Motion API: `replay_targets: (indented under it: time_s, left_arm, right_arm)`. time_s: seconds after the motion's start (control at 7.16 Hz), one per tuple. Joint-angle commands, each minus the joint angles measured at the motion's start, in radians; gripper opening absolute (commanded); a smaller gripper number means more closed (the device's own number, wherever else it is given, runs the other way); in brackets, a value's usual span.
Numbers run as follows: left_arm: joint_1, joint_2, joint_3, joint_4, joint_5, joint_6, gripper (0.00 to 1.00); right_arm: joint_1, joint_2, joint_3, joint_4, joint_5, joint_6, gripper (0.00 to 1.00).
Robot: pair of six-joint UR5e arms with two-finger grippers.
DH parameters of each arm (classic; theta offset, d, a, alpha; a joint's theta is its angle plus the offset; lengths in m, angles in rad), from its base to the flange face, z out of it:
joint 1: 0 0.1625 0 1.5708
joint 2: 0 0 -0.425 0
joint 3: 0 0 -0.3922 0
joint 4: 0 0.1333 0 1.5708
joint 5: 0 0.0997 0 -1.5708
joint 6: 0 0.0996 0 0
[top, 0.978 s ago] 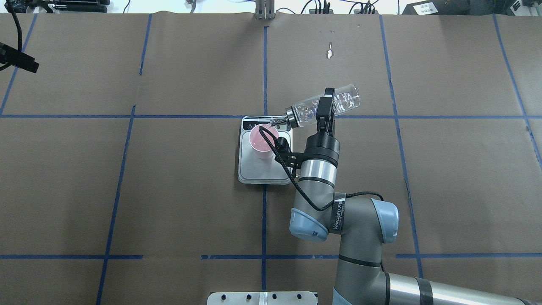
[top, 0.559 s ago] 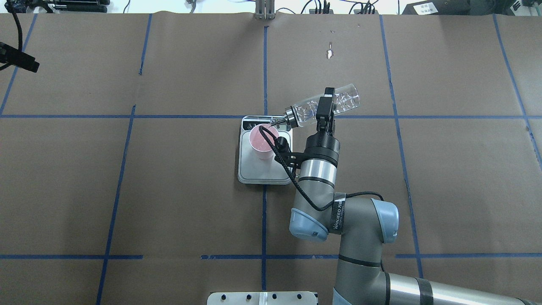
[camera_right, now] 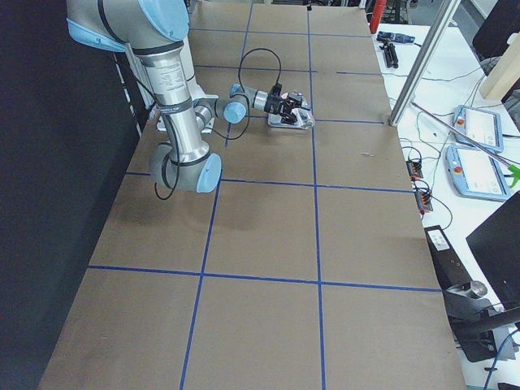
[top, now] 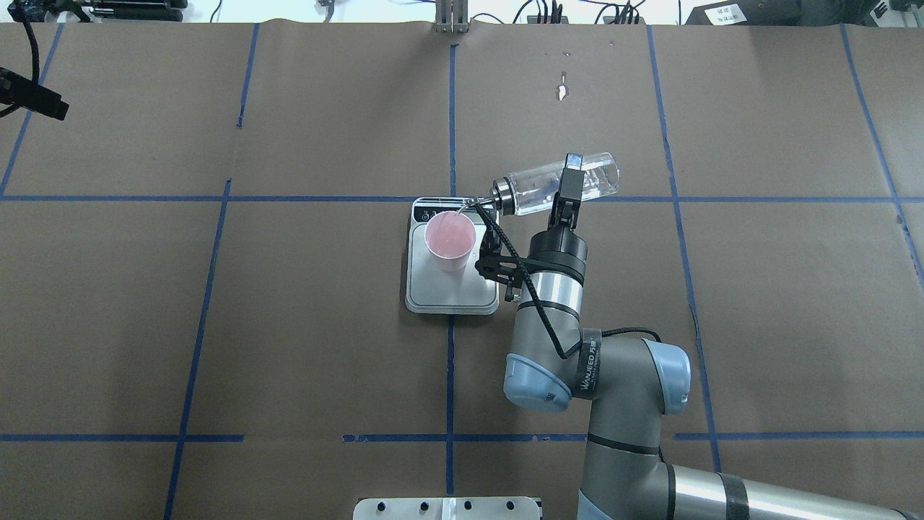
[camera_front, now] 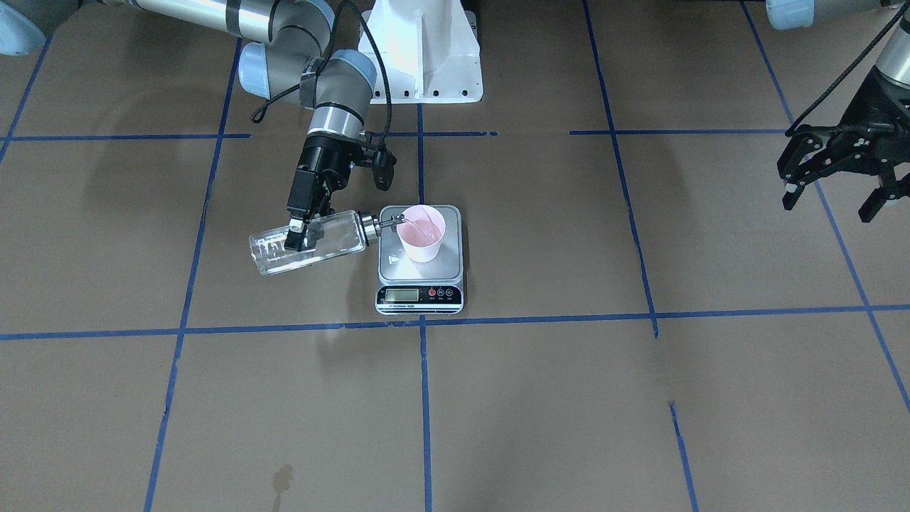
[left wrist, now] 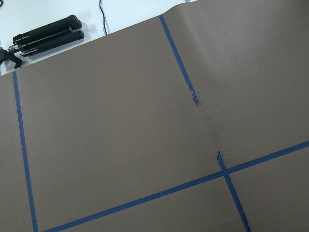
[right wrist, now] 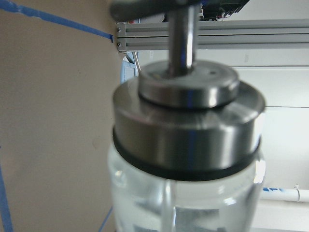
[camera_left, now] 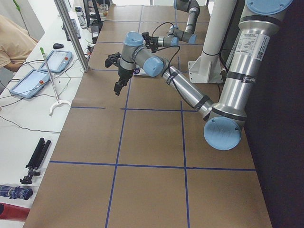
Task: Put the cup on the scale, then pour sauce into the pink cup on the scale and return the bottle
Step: 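Turn the bottle upright and move it back toward its spot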
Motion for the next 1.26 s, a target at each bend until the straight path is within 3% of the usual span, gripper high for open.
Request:
replay_targets:
  time_s: [0.0,0.28,0.7,0.84,1.12]
  left_arm:
    - [0.000,-0.001,-0.001,-0.001,0.000,-0.001,0.91]
    - [0.000,0.001,-0.001,-0.001,0.000,-0.001,0.91]
    - [0.000,0.001,-0.005,-0.001,0.000,-0.001,0.91]
    - [0.000,0.001,-0.005,-0.001,0.000,-0.001,0.91]
    - [0.000,0.001,-0.005,-0.001,0.002,-0.003,0.91]
  right_arm:
    - [-0.005,-0.036,0.000,0.096,0.028,0.019,0.00]
    - [-0.016,-0.033,0.004,0.098,0.064,0.138,0.00]
    - [-0.021,-0.039,0.092,0.099,0.205,0.327,0.00]
    - [-0.019,-0.040,0.113,0.137,0.254,0.347,0.00]
    - [-0.015,-0.124,0.113,0.362,0.296,0.449,0.00]
